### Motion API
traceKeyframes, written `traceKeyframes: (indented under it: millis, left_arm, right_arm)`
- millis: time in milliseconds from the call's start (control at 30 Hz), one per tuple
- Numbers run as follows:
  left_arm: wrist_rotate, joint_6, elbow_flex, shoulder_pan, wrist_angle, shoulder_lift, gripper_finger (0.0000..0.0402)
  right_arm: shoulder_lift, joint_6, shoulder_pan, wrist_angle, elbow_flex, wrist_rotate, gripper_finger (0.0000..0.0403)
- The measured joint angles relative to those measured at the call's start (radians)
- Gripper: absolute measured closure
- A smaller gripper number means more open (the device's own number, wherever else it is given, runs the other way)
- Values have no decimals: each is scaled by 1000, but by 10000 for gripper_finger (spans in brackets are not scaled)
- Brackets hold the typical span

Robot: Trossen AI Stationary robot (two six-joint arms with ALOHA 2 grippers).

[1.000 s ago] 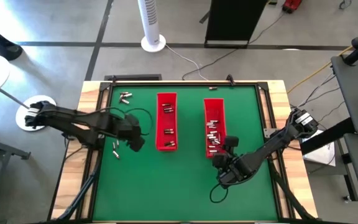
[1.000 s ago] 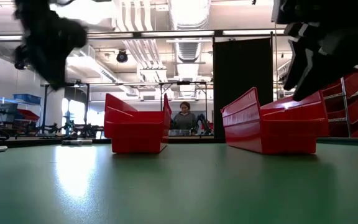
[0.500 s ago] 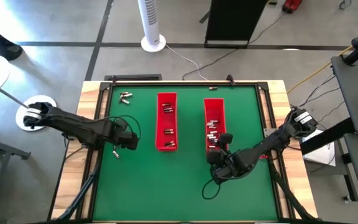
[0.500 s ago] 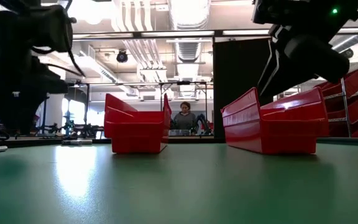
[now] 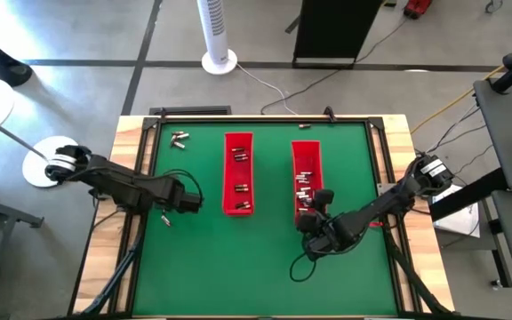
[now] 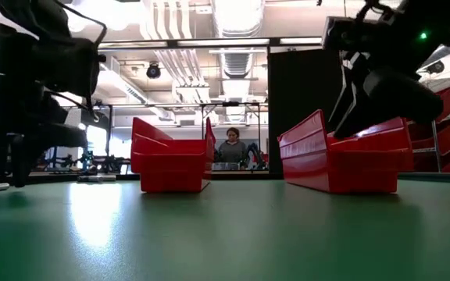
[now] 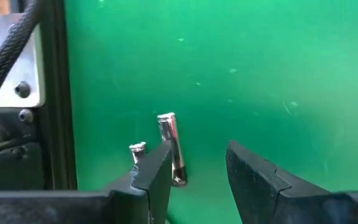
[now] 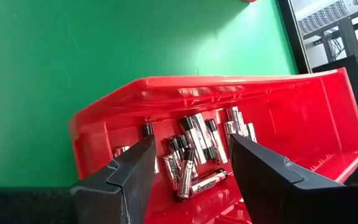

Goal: Sort batteries
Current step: Put the silver battery into the right red bin

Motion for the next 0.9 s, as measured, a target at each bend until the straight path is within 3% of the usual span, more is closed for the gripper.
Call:
traceKeyframes:
  millis: [233, 467, 900]
  left_arm:
    - [1, -100, 2, 0, 5, 82, 270]
    - [-10, 11, 31, -8, 36, 128, 283]
    - [-34, 193, 129, -63, 35, 256, 393]
  right_arm:
    - [0, -11, -10, 64, -85, 0, 204]
    - [-3, -33, -22, 112, -139, 12, 204]
    - [-40, -60, -23, 134, -128, -9, 204]
